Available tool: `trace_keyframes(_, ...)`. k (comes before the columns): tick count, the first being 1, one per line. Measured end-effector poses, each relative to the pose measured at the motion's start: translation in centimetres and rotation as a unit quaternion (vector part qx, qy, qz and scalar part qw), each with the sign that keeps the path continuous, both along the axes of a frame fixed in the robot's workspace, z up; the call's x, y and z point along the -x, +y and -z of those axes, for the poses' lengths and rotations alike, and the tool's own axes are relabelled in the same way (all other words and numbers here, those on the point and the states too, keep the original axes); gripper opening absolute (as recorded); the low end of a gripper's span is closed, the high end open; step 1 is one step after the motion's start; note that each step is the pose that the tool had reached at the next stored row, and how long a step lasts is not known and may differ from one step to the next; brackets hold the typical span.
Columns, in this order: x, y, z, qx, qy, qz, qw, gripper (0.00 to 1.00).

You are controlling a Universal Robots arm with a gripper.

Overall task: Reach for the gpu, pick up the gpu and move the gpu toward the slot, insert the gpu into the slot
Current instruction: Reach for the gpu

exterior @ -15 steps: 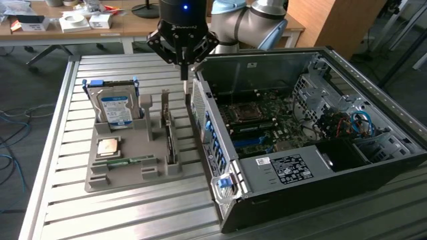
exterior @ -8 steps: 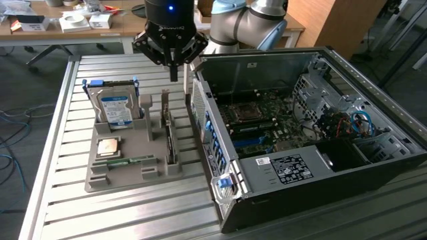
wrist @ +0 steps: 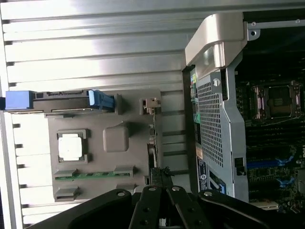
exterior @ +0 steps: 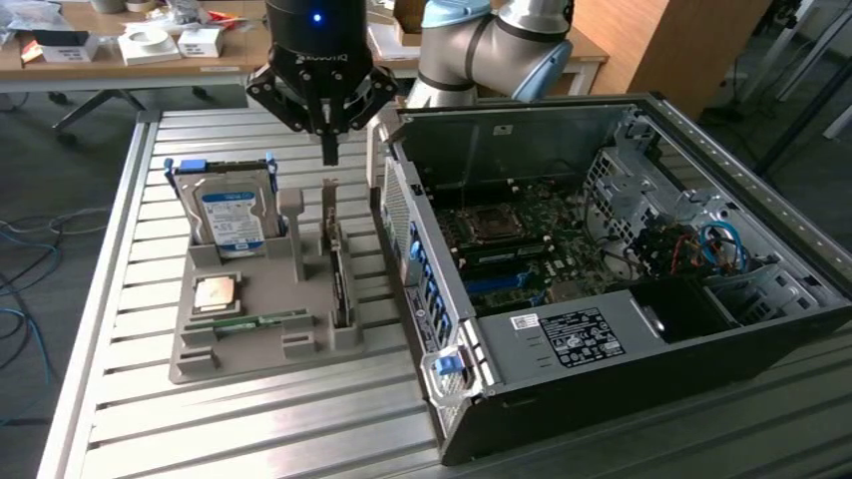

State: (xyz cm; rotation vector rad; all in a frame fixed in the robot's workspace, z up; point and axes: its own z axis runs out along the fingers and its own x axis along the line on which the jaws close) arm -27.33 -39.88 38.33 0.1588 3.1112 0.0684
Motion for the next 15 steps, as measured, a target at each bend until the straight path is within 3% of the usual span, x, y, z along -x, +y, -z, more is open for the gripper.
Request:
trace_keyframes(6,0.0,-0.15,-0.01,0.0,0.0001,0.0,1.0,0.11)
trace_keyframes(13,0.1,-1.84,0.0,-0.0001,0.0,0.0,1.0,0.11)
trace_keyframes(15,0.1,-1.96,0.0,-0.0001,0.0,0.0,1.0,0.11)
